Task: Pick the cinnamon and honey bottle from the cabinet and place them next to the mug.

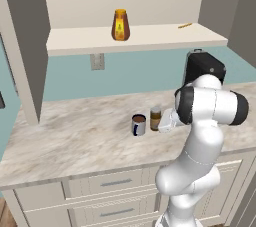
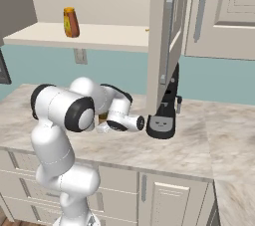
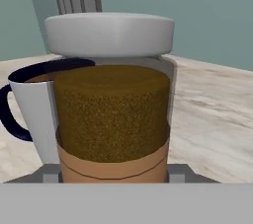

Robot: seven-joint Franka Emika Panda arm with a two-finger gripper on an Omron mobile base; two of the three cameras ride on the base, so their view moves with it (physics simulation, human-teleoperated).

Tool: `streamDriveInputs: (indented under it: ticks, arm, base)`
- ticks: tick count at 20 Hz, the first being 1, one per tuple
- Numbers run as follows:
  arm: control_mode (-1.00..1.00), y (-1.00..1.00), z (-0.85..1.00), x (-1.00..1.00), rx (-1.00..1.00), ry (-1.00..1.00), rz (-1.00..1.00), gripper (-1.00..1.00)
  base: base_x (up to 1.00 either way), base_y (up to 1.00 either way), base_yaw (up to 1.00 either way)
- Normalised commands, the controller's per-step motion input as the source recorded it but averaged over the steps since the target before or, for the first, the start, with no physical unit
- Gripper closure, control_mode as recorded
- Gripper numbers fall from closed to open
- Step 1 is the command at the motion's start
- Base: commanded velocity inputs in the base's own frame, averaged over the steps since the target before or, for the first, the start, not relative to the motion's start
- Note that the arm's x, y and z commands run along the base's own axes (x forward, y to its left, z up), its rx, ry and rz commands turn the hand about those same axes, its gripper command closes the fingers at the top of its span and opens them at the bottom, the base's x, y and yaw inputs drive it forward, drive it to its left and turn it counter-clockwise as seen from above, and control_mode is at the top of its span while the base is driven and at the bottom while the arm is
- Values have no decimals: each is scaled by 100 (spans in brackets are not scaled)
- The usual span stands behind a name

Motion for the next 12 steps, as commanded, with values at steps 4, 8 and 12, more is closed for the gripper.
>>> streamDriveInputs:
  ticks: [4,8,12]
  arm:
    - [-100,0,0,0,0,0,0,-100]
    - [-100,0,0,0,0,0,0,-100]
    - [-100,0,0,0,0,0,0,-100]
  base:
    - [0,0,0]
    - [0,0,0]
    - [0,0,0]
